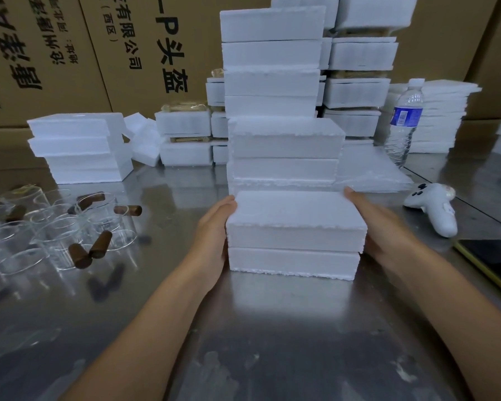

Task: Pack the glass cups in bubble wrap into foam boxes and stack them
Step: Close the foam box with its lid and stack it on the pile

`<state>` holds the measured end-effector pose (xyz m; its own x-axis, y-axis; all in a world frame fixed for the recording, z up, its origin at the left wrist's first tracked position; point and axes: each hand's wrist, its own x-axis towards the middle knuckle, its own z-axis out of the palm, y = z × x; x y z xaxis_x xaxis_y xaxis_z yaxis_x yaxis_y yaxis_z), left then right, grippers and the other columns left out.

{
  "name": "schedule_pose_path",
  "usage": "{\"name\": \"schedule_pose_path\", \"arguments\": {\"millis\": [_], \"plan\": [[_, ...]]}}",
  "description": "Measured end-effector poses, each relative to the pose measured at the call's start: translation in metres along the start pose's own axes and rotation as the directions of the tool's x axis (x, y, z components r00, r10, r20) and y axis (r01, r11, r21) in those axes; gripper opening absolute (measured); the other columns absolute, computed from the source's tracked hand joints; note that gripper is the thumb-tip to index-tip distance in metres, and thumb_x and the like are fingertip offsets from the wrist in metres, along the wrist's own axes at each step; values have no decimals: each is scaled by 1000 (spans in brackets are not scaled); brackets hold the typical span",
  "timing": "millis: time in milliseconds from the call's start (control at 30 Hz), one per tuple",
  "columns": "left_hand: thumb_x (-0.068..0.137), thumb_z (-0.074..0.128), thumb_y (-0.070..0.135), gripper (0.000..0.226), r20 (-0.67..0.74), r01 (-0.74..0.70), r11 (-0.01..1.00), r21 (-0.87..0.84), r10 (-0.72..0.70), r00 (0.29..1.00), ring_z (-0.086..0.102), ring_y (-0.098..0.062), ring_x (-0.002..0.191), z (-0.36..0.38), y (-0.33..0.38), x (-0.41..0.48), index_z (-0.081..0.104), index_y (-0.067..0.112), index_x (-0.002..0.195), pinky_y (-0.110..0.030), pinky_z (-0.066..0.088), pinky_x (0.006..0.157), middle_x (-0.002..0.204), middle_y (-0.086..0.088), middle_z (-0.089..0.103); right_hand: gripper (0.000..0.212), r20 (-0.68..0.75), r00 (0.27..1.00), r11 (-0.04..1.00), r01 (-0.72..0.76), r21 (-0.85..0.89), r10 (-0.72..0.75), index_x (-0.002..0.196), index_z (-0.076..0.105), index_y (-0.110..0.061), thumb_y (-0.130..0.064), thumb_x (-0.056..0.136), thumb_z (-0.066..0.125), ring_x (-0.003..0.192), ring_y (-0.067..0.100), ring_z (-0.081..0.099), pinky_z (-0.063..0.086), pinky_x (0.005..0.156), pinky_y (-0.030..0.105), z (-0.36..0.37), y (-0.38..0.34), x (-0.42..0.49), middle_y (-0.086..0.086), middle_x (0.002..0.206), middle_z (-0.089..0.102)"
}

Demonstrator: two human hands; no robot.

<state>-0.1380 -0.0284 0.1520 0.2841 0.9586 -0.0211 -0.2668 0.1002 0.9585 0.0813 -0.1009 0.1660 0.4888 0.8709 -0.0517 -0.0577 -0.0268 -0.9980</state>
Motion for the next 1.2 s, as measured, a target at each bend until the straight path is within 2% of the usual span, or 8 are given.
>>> {"name": "schedule_pose_path", "arguments": {"millis": [267,433,567,700,867,967,1100,1200], "plan": [[98,45,26,34,31,51,999,6,-51,998,65,-25,105,-1,3,-2,63,8,119,-35,48,90,114,-10,69,30,-14,1000,1000,-9,-16,9,86,72,-15,-44,84,65,75,18,70,51,62,28,-3,-1,1,-1,82,75],[97,47,25,32,26,36,999,9,-36,999,67,-14,77,-2,3,-1,64,5,117,-25,49,66,100,-7,72,40,-9,999,999,30,-45,-31,95,70,-3,-42,88,61,84,29,70,53,81,43,-3,-1,0,9,88,74],[96,49,23,30,56,28,999,30,-29,998,67,-10,65,-7,4,2,65,3,113,-17,48,55,83,-2,73,37,-8,999,996,45,-76,-46,91,71,-9,-44,88,60,85,24,70,53,77,34,-2,-1,-3,2,85,75],[96,49,25,30,80,23,999,32,-26,996,70,-13,78,-10,2,1,66,6,112,-22,51,65,95,-4,74,40,57,998,999,-6,-48,9,95,70,-17,-53,88,53,86,21,67,47,69,30,-1,-5,-6,-2,88,74],[97,48,28,34,68,5,998,62,-10,998,69,-17,91,-9,1,0,64,7,118,-26,49,77,105,-6,73,69,213,977,999,-37,38,28,119,62,-10,-51,65,68,105,33,59,43,96,39,-6,-7,-9,15,120,63],[98,45,31,35,85,-6,995,95,-2,996,68,-9,74,-6,1,-3,63,8,116,-19,50,65,90,1,74,44,259,964,998,-56,-41,65,99,68,-14,-36,61,70,88,23,64,48,77,31,-7,-7,-11,5,99,70],[98,42,37,37,33,26,991,129,-31,999,66,-19,103,-2,1,-6,64,16,119,-38,45,101,111,-1,71,15,275,958,988,-45,-146,84,79,71,-23,-35,70,69,73,14,62,43,67,26,-9,-8,-11,-3,78,70],[97,42,36,37,-36,30,996,87,-27,999,62,-26,108,1,2,-9,62,15,120,-44,41,105,116,-6,68,22,316,945,981,-19,-192,81,65,74,-29,-46,52,71,66,9,61,42,63,24,-7,-9,-13,-8,70,69]]}}
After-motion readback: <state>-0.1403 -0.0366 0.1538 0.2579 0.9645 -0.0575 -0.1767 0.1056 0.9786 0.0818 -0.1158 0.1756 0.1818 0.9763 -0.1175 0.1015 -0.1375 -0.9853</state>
